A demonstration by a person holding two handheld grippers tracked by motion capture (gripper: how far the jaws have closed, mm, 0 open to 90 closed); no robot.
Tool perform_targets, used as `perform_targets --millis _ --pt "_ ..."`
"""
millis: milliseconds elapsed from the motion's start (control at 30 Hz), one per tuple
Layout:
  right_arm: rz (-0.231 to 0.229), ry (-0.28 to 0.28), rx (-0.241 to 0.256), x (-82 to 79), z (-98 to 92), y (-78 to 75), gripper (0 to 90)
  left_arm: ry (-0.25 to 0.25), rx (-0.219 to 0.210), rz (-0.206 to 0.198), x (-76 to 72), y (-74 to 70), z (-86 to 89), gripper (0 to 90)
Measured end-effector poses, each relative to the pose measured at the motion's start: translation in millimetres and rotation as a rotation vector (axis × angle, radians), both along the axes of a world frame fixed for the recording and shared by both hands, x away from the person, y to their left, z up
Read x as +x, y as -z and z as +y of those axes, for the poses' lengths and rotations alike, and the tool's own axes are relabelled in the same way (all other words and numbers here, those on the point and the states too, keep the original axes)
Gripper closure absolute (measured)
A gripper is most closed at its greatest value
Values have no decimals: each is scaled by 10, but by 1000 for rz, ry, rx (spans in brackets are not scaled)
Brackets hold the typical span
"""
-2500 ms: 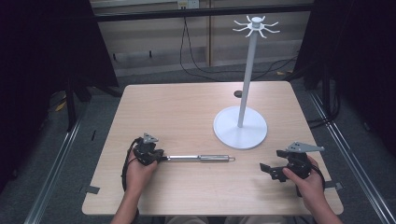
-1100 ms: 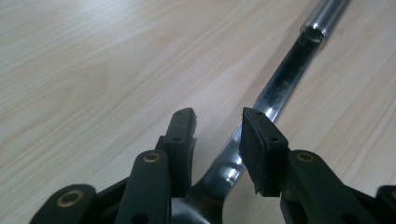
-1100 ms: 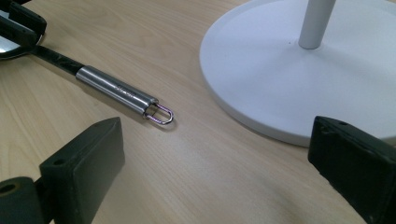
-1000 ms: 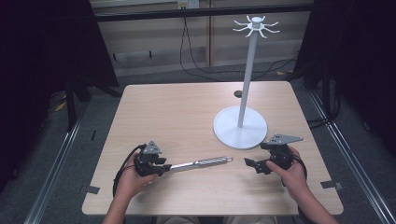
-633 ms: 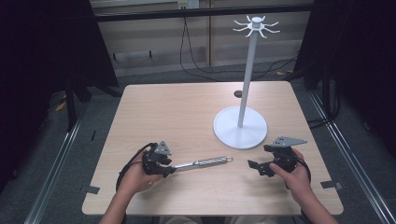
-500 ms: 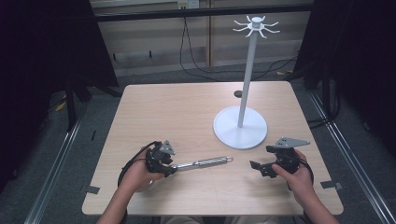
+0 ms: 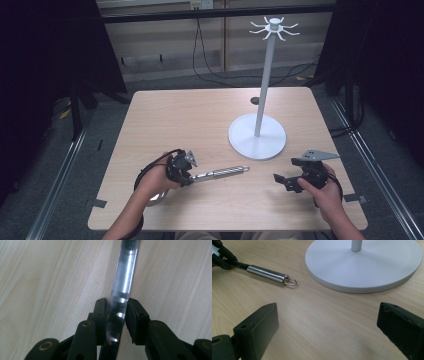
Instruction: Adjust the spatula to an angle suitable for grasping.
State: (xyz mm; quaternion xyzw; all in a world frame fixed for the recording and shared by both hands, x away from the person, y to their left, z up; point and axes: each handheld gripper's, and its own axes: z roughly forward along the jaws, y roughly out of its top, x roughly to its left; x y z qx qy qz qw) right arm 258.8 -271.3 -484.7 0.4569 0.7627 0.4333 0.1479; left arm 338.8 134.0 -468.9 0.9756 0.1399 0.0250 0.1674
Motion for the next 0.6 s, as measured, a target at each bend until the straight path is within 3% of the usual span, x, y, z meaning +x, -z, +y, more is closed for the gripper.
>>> perform_targets --millis 67,167,400,467,500,600 --pt "-2 4 0 -4 -27 6 35 -6 -2 -13 -3 0 5 738" --pt "1 15 4 -9 -55 4 35 -34 -24 1 4 0 38 751" --pt "1 17 9 2 -61 13 35 -45 -46 -5 -18 -47 102 753" --pt "3 15 7 2 -43 12 35 -58 -63 2 -31 -86 128 753" --pt "2 15 7 2 -39 11 35 -72 -82 -18 -38 -137 159 753" --pt "2 15 6 4 -34 11 35 -92 -106 -25 -37 -199 192 753"
